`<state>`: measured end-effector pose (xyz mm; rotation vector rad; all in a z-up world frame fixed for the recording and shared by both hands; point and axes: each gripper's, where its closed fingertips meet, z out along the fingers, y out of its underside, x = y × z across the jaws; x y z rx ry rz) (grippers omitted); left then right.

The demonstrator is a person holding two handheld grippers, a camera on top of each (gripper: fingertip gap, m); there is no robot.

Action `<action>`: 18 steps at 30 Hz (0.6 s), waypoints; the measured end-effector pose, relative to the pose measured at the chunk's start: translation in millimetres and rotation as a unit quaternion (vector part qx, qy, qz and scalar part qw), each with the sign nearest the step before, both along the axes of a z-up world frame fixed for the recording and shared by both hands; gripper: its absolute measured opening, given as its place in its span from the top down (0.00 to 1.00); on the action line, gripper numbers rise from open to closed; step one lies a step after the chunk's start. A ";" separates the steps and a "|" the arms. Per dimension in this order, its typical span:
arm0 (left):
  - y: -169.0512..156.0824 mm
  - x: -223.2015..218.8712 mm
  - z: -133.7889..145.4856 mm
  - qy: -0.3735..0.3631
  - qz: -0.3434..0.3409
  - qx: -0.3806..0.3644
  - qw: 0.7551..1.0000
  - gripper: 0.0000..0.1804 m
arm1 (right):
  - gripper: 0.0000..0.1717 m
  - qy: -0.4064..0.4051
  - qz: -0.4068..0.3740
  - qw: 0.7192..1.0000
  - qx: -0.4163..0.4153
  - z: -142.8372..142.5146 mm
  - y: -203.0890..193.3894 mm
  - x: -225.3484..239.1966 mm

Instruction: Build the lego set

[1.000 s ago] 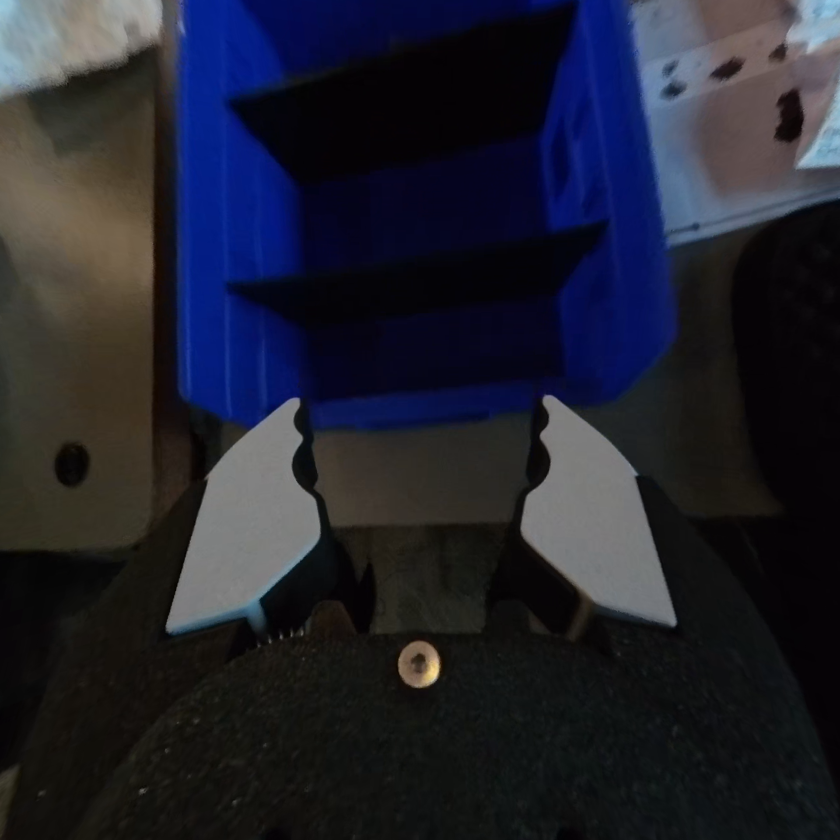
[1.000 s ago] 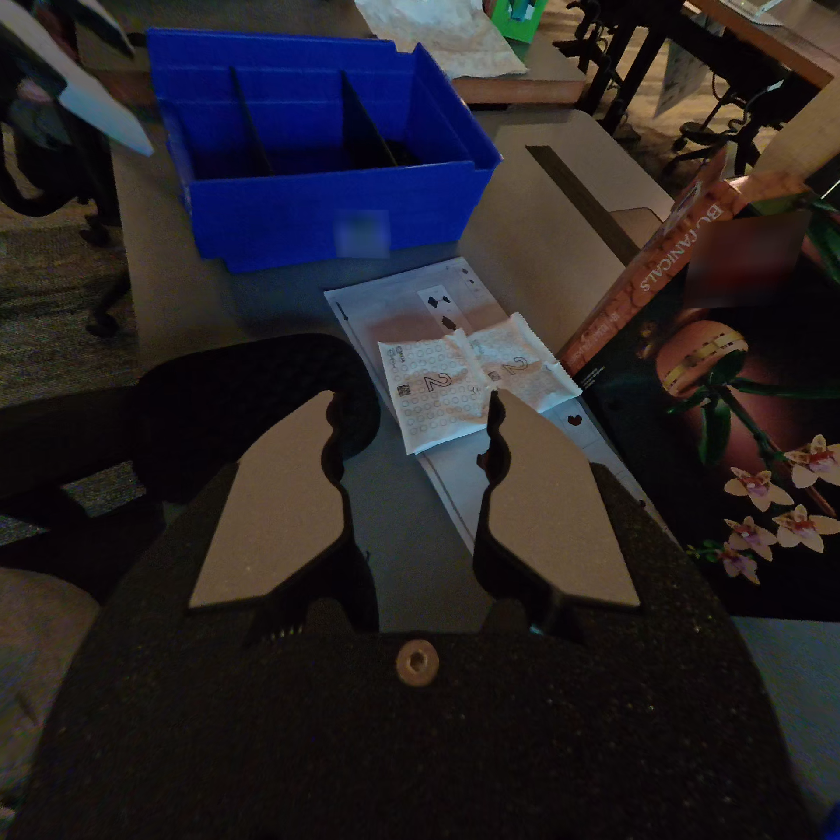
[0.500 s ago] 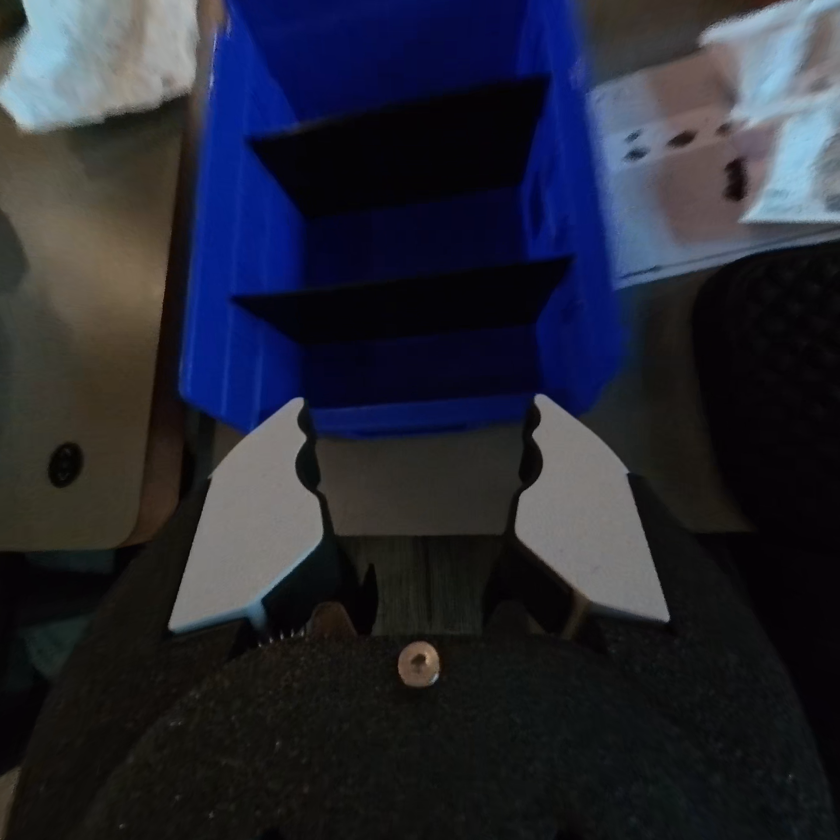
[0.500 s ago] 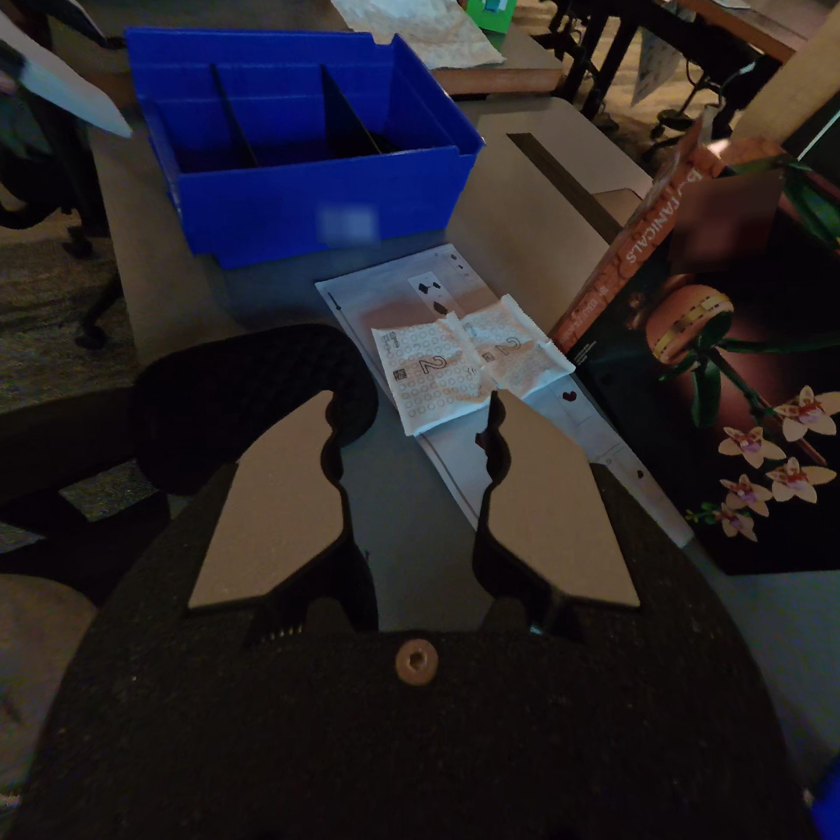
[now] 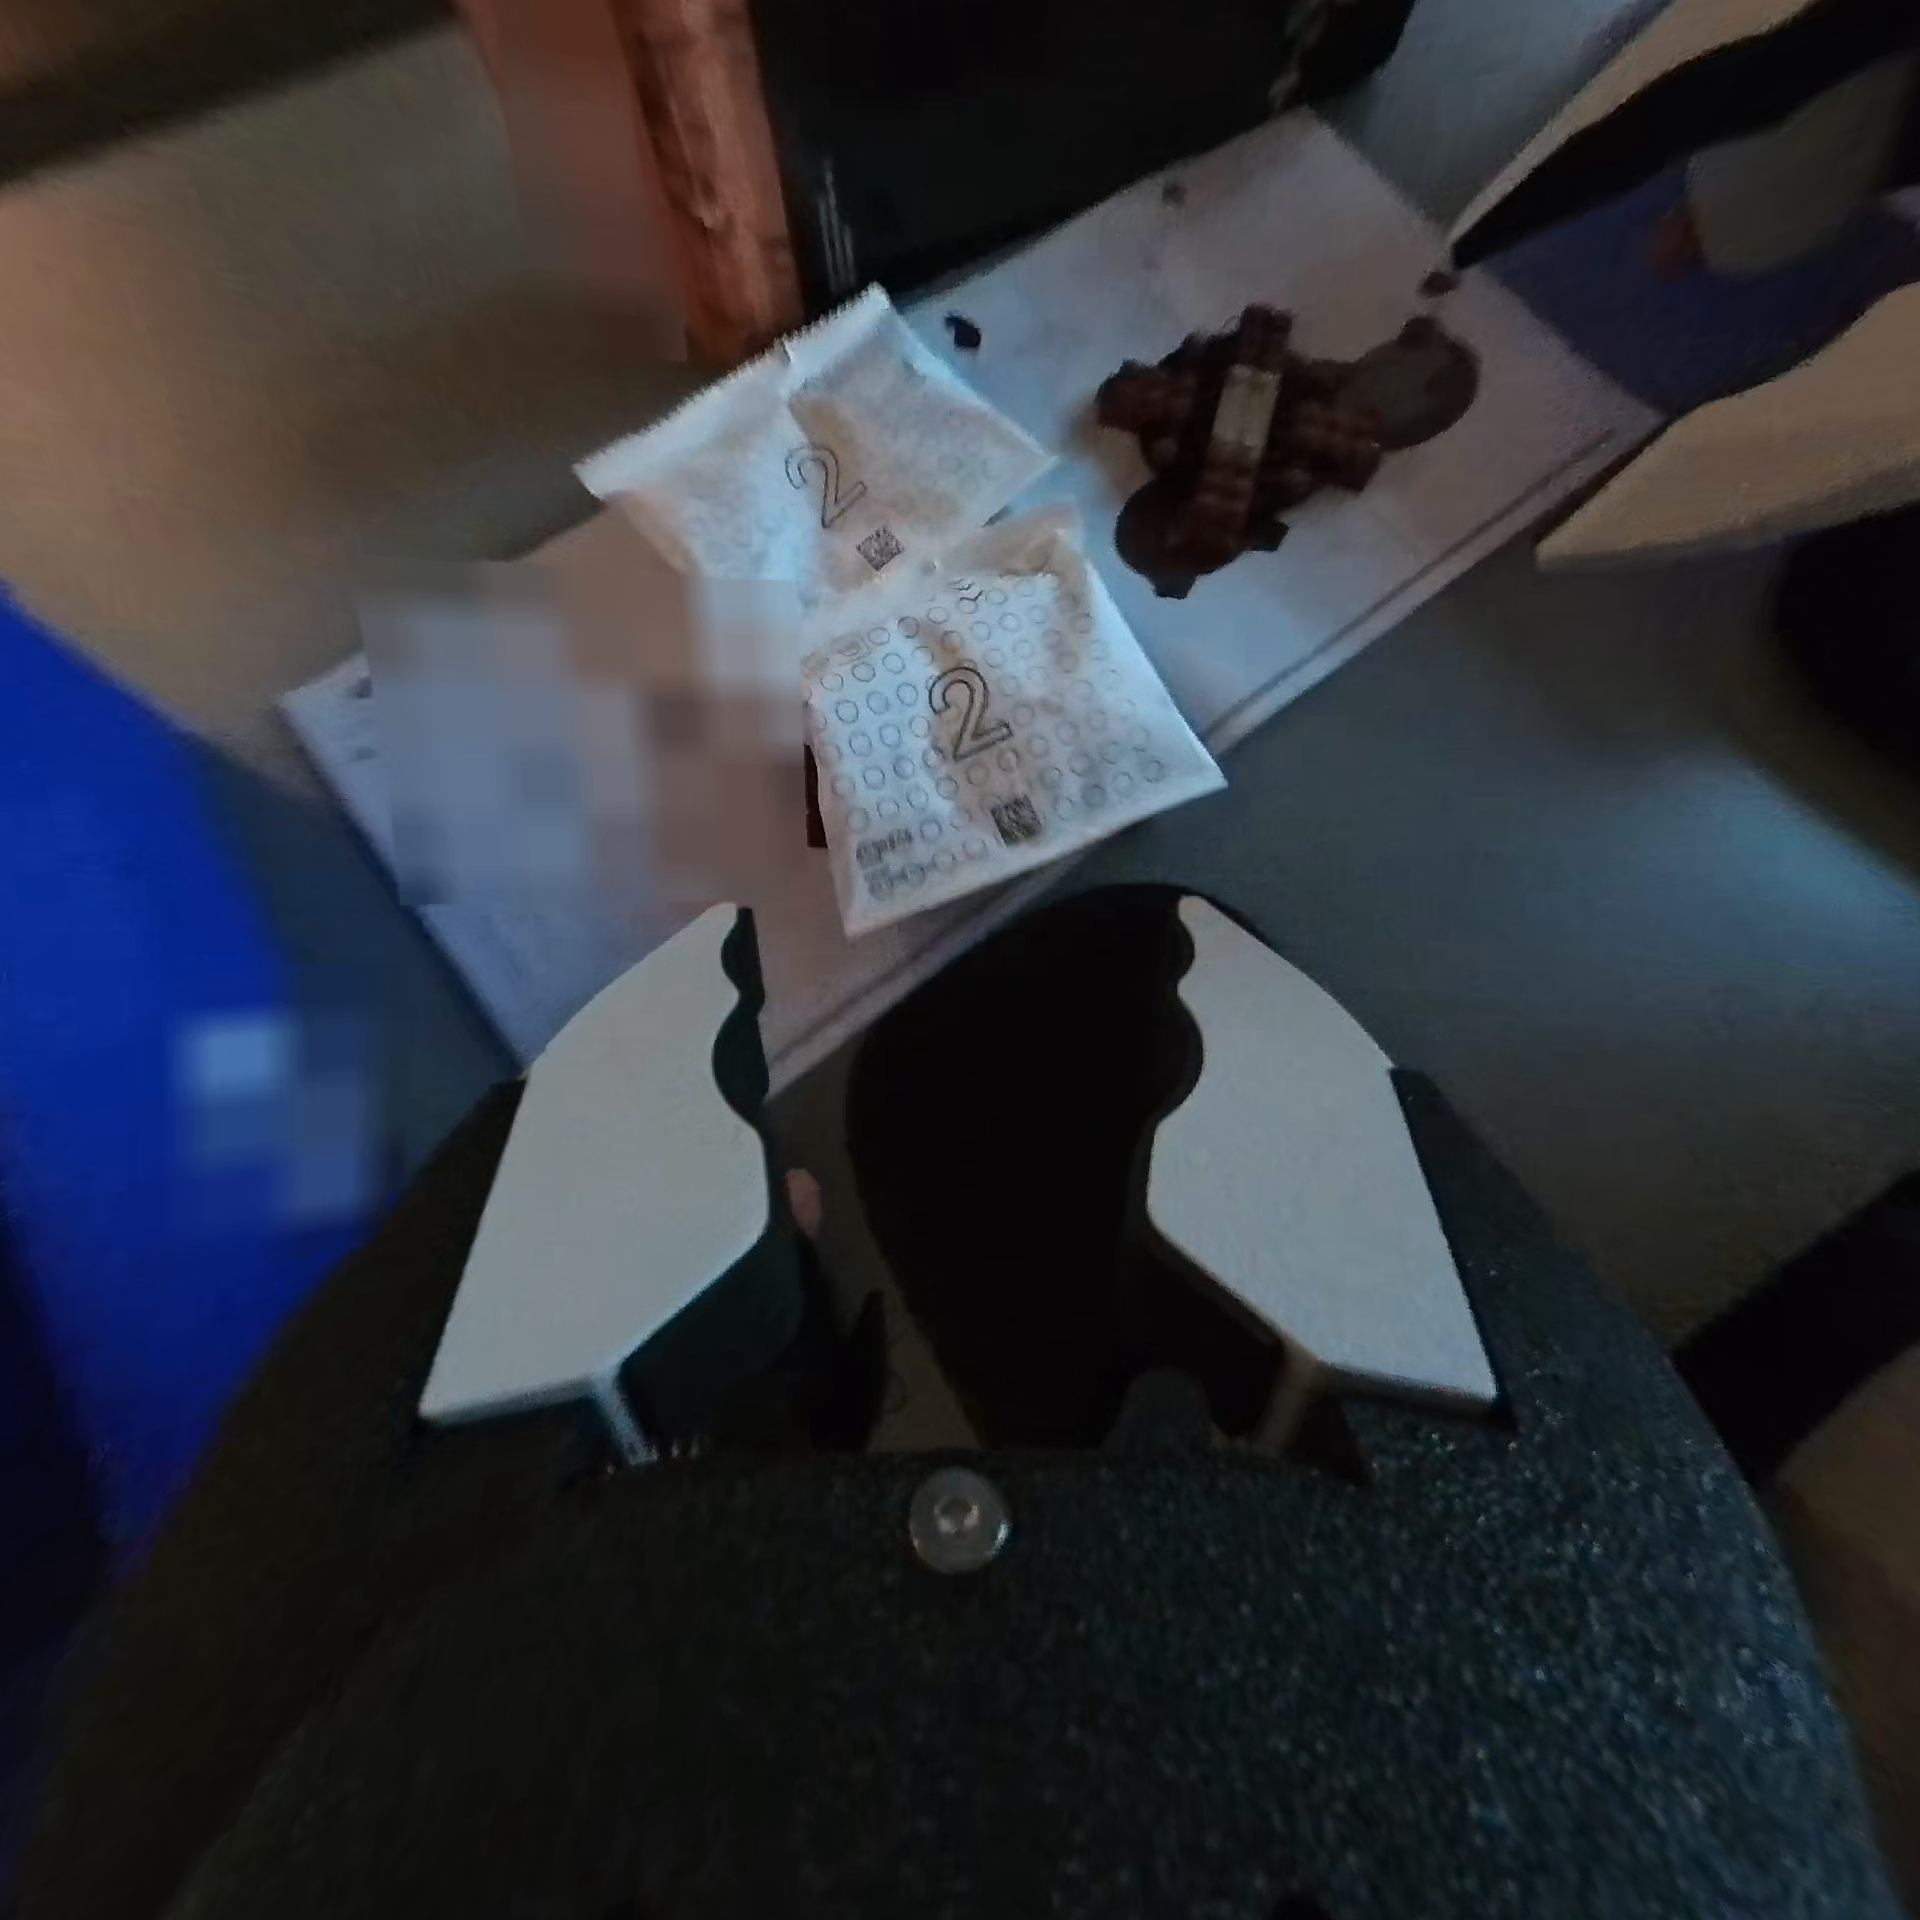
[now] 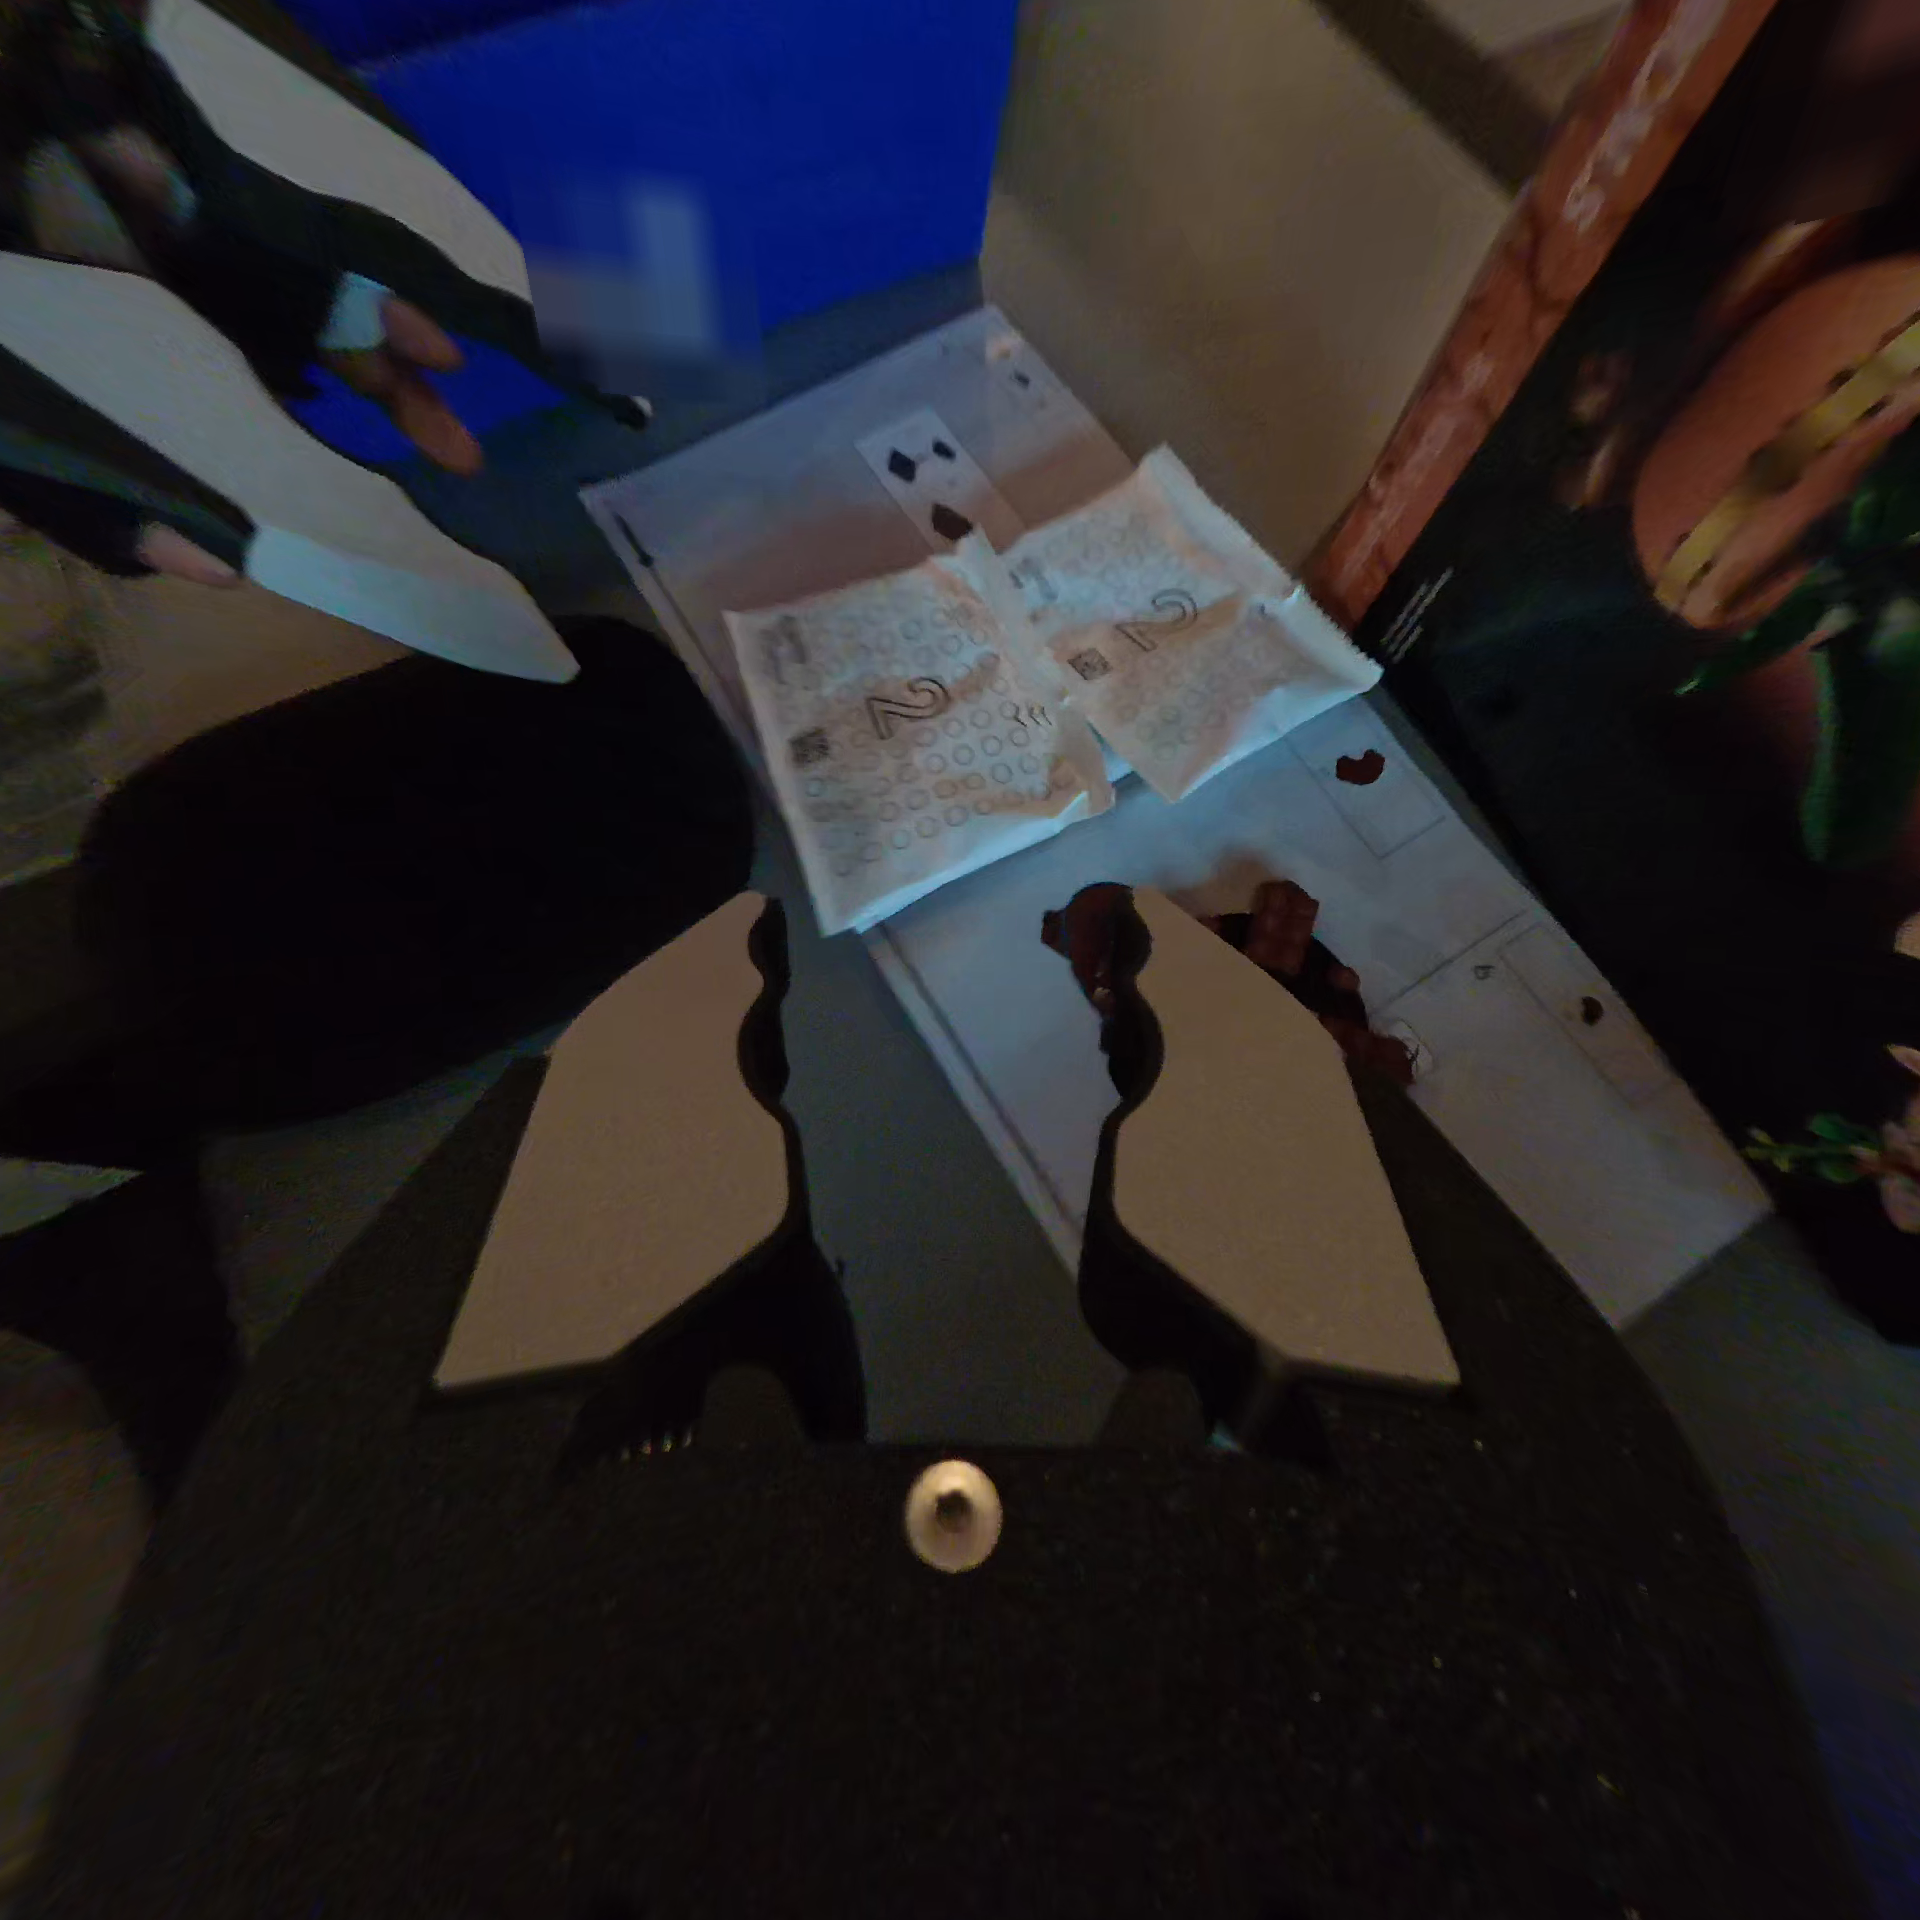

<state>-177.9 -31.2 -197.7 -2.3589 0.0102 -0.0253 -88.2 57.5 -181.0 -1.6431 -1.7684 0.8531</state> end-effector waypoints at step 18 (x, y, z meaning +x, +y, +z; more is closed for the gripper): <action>38.9 -18.1 -48.9 -0.015 -0.020 -0.039 0.999 0.81 | 0.83 -0.123 0.031 0.989 -0.074 -70.3 31.0 -64.2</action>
